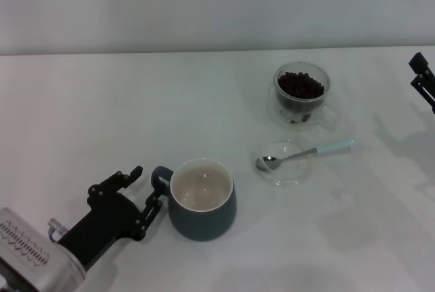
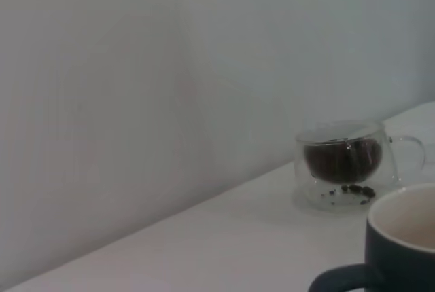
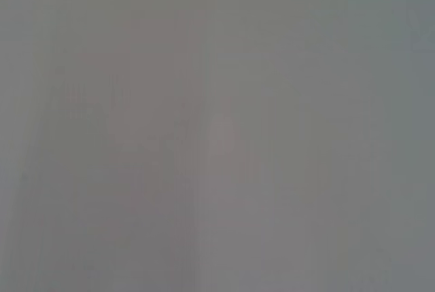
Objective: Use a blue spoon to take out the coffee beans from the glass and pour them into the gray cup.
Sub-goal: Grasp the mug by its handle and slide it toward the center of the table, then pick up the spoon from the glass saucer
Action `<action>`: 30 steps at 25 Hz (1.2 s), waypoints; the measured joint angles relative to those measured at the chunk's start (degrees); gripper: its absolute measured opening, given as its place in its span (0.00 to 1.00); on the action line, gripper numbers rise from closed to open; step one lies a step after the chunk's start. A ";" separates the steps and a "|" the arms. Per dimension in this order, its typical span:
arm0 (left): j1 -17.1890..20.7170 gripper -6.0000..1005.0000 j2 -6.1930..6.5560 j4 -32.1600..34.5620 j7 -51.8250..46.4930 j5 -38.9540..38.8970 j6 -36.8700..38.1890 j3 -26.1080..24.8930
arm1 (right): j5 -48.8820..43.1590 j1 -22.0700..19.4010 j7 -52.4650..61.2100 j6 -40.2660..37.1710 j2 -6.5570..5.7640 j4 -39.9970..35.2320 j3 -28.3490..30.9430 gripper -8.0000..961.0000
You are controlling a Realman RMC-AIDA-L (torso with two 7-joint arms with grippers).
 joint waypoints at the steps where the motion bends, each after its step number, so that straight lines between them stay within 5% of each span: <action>1: 0.38 0.30 0.04 0.09 0.04 0.00 0.26 -0.02 | 0.00 -0.03 0.00 -0.01 0.00 0.00 0.00 0.91; 10: 4.28 0.59 0.36 -0.19 0.74 -0.40 5.80 -0.40 | -0.01 -0.36 2.34 0.09 0.10 0.82 0.08 0.91; 18: 8.90 0.87 0.43 -0.73 0.40 -7.03 13.62 -0.68 | -0.64 -0.82 33.20 11.95 0.02 2.95 -0.29 0.91; 30: 10.79 0.89 0.46 -1.48 0.17 -13.95 18.24 -0.67 | -11.78 -0.70 53.08 16.14 0.52 5.67 -1.13 0.91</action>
